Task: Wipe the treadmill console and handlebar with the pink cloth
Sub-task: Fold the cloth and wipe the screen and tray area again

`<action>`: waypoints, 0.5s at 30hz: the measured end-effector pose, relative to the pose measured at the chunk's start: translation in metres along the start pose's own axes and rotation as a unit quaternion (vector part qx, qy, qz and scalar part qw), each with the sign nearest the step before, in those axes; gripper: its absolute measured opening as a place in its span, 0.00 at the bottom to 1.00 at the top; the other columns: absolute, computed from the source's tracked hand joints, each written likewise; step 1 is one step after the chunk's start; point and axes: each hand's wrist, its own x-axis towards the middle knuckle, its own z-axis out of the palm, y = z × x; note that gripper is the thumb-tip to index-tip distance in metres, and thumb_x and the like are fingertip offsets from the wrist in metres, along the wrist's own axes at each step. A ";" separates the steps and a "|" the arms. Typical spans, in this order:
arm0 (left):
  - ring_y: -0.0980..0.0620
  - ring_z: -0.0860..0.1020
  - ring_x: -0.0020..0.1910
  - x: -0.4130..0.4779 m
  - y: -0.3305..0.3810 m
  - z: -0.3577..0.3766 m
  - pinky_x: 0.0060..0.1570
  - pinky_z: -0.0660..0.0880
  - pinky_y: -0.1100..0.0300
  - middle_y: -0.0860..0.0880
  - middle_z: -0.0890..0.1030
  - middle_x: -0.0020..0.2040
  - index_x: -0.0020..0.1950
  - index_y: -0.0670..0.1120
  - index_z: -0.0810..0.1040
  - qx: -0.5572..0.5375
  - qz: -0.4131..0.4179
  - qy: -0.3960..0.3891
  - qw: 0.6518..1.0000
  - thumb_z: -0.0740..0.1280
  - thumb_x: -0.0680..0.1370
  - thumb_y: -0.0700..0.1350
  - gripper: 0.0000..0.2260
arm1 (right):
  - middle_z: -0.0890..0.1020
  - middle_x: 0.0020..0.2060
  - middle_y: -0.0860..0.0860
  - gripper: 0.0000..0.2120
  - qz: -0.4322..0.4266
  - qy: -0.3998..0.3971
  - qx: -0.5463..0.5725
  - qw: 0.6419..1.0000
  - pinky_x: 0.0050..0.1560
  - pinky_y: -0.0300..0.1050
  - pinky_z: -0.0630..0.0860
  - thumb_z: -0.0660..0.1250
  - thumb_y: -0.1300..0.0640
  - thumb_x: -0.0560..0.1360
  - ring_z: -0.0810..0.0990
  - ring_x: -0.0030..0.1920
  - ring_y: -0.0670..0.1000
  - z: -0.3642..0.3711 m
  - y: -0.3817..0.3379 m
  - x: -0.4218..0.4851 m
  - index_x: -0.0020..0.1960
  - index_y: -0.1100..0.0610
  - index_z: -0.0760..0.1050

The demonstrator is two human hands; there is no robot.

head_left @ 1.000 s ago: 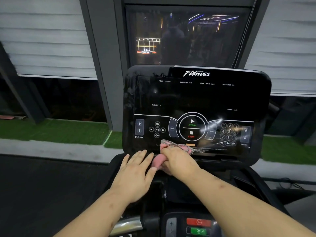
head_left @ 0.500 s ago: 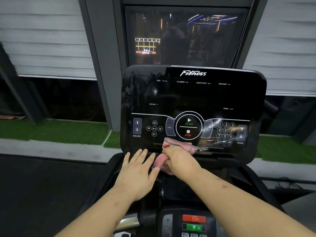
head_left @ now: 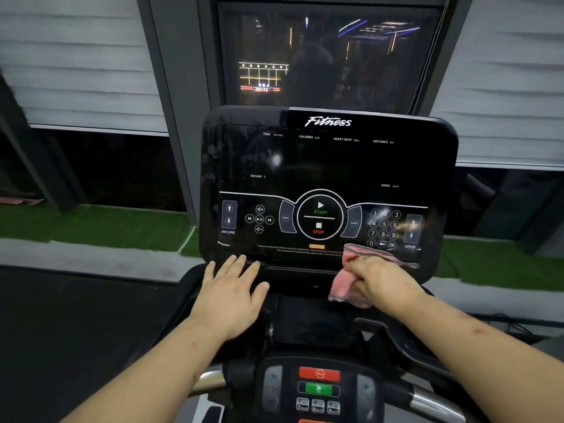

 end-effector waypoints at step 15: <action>0.54 0.49 0.83 -0.047 0.044 0.005 0.81 0.41 0.41 0.54 0.55 0.85 0.84 0.58 0.55 -0.054 -0.040 0.010 0.998 0.47 0.85 0.62 0.27 | 0.82 0.58 0.54 0.16 -0.017 0.045 0.077 0.996 0.62 0.46 0.72 0.67 0.61 0.74 0.79 0.60 0.55 0.001 0.038 -0.013 0.61 0.55 0.82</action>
